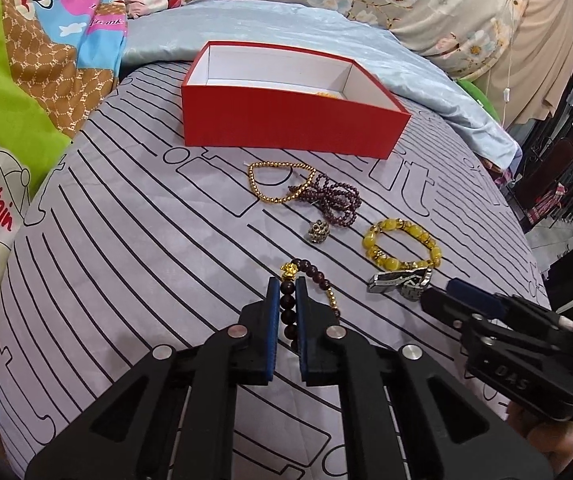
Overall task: Organize jewelry
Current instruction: 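Lower the left tool onto the dark bead bracelet and close it, then close the right tool on the silver watch while the left tool holds the dark bracelet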
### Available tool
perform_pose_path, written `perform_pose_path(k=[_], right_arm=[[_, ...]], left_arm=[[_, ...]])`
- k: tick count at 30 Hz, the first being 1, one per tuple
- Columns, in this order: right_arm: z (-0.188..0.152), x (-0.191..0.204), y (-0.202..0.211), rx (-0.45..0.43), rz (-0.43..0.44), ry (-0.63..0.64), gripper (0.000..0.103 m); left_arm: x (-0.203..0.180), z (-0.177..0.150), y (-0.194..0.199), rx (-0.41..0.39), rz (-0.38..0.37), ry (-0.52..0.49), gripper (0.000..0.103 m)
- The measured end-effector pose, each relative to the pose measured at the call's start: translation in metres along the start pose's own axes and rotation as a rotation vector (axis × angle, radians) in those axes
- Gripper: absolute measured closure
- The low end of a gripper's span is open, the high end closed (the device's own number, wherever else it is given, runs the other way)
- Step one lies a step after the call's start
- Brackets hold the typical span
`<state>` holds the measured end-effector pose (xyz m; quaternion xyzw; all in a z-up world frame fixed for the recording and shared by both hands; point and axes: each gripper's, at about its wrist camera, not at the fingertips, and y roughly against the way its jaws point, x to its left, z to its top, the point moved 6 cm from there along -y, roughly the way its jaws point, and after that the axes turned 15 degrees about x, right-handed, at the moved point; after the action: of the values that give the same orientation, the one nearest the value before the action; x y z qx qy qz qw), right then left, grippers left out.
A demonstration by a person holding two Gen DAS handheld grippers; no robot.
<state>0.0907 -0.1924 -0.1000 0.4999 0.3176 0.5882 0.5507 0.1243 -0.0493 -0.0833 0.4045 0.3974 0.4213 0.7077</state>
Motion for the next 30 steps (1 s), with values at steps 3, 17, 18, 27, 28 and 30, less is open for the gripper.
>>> perform_pose_path(k=[3, 17, 18, 27, 28, 30], right_arm=[[0.003, 0.0, -0.005, 0.003, 0.01, -0.009, 0.062], [0.013, 0.003, -0.014, 0.002, 0.003, 0.001, 0.066], [0.013, 0.003, -0.014, 0.002, 0.003, 0.0, 0.067], [0.009, -0.002, -0.013, 0.003, 0.023, -0.011, 0.079], [0.008, -0.002, -0.012, 0.003, 0.026, -0.011, 0.081], [0.007, -0.002, -0.01, 0.002, 0.029, -0.011, 0.083]], left_arm=[[-0.001, 0.001, 0.004, -0.006, -0.006, -0.001, 0.096], [0.0, 0.003, 0.003, 0.003, -0.01, 0.001, 0.096], [-0.001, 0.003, 0.002, 0.005, -0.01, 0.001, 0.096], [0.0, 0.0, 0.0, 0.012, -0.012, 0.005, 0.096], [0.0, 0.0, 0.0, 0.011, -0.01, 0.004, 0.096], [0.0, 0.0, 0.001, 0.009, -0.014, 0.004, 0.096]])
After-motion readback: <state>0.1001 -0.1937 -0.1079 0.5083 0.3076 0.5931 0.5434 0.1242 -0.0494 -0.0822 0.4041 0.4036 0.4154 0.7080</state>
